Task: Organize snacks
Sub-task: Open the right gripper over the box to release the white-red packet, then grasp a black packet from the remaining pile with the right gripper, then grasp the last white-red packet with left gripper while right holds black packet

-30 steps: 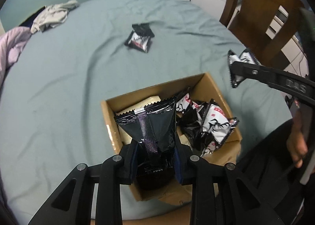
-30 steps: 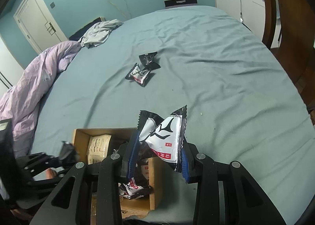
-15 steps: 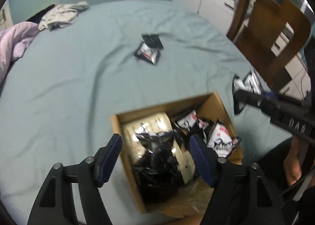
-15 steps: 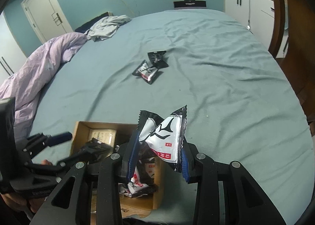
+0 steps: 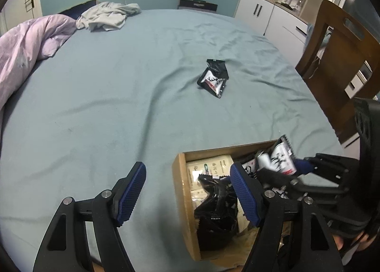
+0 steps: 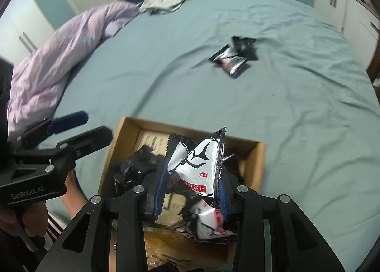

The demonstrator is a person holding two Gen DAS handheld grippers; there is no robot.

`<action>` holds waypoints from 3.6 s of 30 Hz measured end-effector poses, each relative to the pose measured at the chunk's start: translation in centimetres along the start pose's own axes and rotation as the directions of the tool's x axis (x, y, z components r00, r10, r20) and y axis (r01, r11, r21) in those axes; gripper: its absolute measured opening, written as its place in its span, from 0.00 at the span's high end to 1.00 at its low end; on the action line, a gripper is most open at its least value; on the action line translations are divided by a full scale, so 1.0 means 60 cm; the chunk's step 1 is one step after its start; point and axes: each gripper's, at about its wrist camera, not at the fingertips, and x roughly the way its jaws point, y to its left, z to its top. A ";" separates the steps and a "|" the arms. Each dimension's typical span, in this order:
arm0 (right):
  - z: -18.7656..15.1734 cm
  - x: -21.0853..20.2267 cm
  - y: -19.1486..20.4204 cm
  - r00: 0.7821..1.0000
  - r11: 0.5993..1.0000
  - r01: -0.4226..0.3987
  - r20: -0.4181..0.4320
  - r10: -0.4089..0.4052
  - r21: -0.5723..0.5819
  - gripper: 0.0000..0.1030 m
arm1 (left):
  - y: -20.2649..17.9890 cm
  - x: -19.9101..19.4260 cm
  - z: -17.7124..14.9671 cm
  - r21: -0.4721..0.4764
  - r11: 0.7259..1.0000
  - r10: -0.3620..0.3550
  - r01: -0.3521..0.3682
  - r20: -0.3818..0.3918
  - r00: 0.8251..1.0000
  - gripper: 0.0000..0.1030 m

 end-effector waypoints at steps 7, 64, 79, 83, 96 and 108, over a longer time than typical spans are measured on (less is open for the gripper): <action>0.017 0.022 0.005 0.999 1.000 -0.009 -0.032 0.009 0.001 0.57 | -0.010 -0.001 -0.005 0.030 0.999 0.044 -0.045 0.015 0.999 0.28; 0.316 0.295 -0.160 0.979 0.974 0.198 0.024 -0.202 0.110 0.72 | -0.027 0.026 0.027 0.088 0.996 -0.032 0.034 -0.030 0.999 0.25; 0.218 0.018 -0.164 0.974 0.972 -0.035 0.225 -0.019 0.234 0.72 | -0.036 0.003 0.013 0.096 0.993 0.068 -0.074 0.063 0.996 0.25; 0.141 -0.038 -0.158 0.970 0.975 -0.015 0.239 -0.039 0.220 0.72 | -0.039 0.000 0.014 0.109 0.989 0.094 -0.101 0.069 0.993 0.25; -0.075 -0.149 -0.170 0.953 0.911 -0.139 0.303 0.016 0.388 0.72 | -0.120 0.118 0.167 0.261 0.961 0.110 -0.095 -0.044 0.993 0.18; -0.036 -0.089 -0.190 0.964 0.892 -0.142 0.266 0.026 0.428 0.72 | -0.172 0.348 0.261 0.251 0.960 0.181 -0.124 -0.221 0.958 0.17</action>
